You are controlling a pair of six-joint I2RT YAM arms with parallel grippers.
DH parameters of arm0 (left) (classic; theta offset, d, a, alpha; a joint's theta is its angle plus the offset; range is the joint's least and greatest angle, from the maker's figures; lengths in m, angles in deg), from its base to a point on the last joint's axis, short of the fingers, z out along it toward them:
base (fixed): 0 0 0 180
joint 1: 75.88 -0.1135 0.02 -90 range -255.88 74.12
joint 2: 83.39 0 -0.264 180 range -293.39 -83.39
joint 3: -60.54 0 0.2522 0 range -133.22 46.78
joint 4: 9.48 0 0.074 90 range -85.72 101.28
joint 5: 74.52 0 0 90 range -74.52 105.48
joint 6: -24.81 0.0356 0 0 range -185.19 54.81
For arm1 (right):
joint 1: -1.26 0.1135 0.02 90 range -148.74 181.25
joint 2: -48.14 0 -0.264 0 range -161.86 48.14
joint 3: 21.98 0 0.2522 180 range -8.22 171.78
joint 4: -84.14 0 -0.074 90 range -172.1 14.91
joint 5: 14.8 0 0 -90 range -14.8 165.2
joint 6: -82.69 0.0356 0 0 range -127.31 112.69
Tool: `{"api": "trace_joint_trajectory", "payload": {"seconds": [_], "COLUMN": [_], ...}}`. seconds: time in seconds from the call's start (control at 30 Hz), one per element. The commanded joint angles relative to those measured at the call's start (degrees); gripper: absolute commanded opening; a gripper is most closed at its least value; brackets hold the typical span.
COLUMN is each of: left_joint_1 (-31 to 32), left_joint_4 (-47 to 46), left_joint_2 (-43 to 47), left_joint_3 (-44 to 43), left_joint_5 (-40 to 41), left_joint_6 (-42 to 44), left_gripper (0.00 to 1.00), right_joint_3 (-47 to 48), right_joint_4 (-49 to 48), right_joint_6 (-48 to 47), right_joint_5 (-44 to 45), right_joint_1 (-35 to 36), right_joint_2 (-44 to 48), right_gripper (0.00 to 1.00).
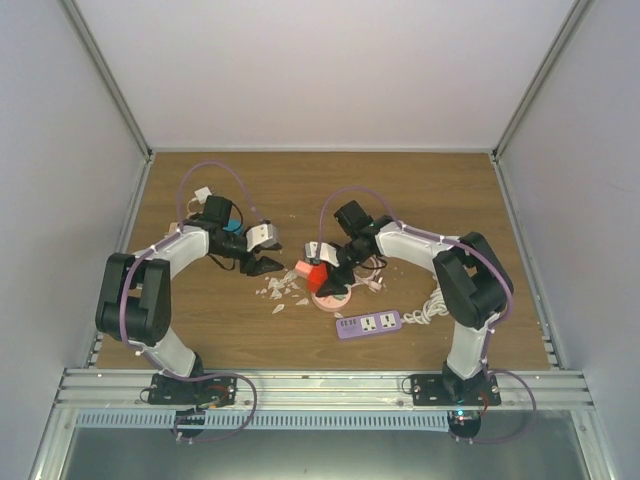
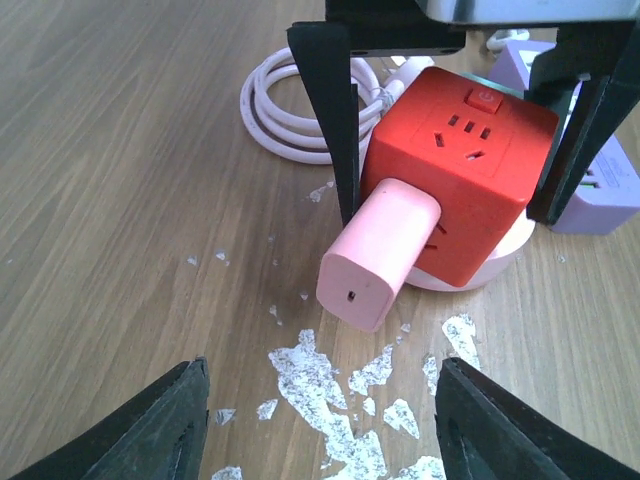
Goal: Pull the plug off the socket
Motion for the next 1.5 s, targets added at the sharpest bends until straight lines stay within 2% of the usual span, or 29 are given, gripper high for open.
{"api": "trace_joint_trajectory", "payload": {"seconds": [0.0,0.27,0.47,0.63,0.97,1.1,1.47], "left_joint_1": [1.08,5.69,9.02,10.89,10.56,8.04,4.03], "left_joint_4": [-3.81,-10.79,-12.98,-11.3,-14.89,-11.15,-6.7], "left_joint_2": [0.84,2.72,0.05,-1.31,2.31,1.73,3.64], "left_joint_3": [2.22,8.08,6.79,6.4,10.94,9.13,9.59], "left_joint_5": [-2.89,-1.54,0.22,1.57,2.84,1.74,4.03], "left_joint_6": [6.16,10.52,10.15,11.61,12.28,14.42,19.01], "left_gripper": [0.62,0.59,0.58,0.54,0.19,0.14,0.1], "right_joint_3": [0.13,-2.61,-4.11,-4.33,-4.19,-3.81,-3.05], "right_joint_4": [0.73,-1.64,-2.25,-2.74,-1.33,0.45,3.37], "right_joint_6": [-6.06,-7.34,-8.29,-8.12,-9.17,-10.31,-11.03], "right_joint_5": [-4.91,-2.57,-2.54,-2.25,-2.81,-2.2,-1.32], "right_joint_1": [0.0,0.7,1.87,2.09,2.36,2.35,2.26], "right_joint_2": [2.5,3.82,4.32,4.23,3.56,3.06,1.74], "right_gripper": [0.4,0.35,0.34,0.34,0.29,0.25,0.19]}}
